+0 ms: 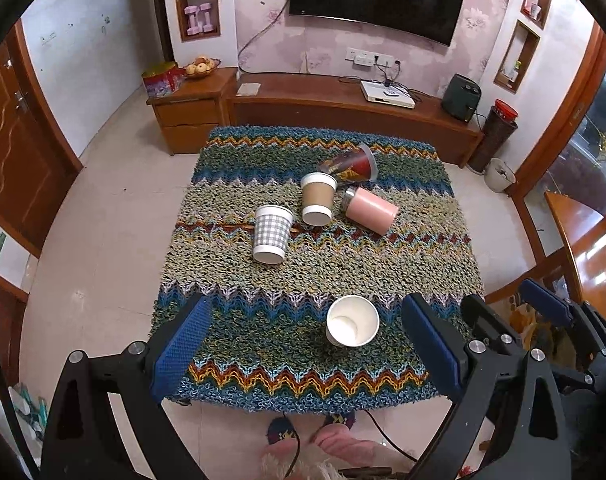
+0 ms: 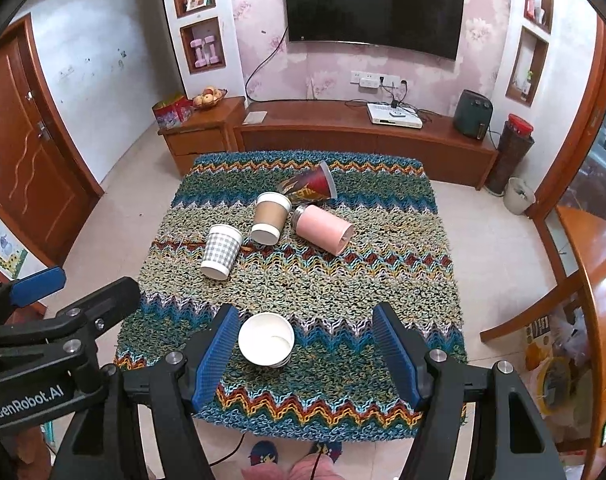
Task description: Flip cup upright
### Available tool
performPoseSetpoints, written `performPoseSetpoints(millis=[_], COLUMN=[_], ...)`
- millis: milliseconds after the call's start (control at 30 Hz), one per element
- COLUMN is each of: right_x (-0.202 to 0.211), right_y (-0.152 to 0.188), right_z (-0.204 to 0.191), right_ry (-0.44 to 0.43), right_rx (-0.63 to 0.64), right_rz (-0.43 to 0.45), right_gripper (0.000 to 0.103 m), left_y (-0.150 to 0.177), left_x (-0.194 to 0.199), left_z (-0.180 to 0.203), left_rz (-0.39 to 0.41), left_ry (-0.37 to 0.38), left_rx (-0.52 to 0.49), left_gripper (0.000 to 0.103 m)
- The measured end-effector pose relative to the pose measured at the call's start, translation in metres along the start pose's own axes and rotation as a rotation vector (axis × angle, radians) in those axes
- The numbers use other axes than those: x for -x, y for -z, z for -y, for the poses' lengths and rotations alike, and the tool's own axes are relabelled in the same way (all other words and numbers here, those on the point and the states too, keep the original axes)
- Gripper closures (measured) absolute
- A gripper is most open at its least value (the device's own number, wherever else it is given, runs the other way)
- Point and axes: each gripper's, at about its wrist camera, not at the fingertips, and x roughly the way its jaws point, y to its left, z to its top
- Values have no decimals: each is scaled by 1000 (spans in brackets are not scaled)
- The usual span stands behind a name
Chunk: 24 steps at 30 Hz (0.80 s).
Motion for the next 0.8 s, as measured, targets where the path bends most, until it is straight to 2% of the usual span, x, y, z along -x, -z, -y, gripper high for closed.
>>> performPoseSetpoints(millis=[133,367,800], right_x=[1,12,16], right_y=[-4,-10,-15], right_z=[6,21,17], right_ry=[19,45,57], right_rx=[-16,-66,-48], right_rz=[4,62,97], right_gripper=[33,33,33], left_y=[-5,-8,-11], left_x=[2,3,6], left_z=[-1,3,9], left_rz=[9,23,42], left_ry=[-15,-27,-28], left_rx=[13,-1,-21], left_gripper=[6,6,6])
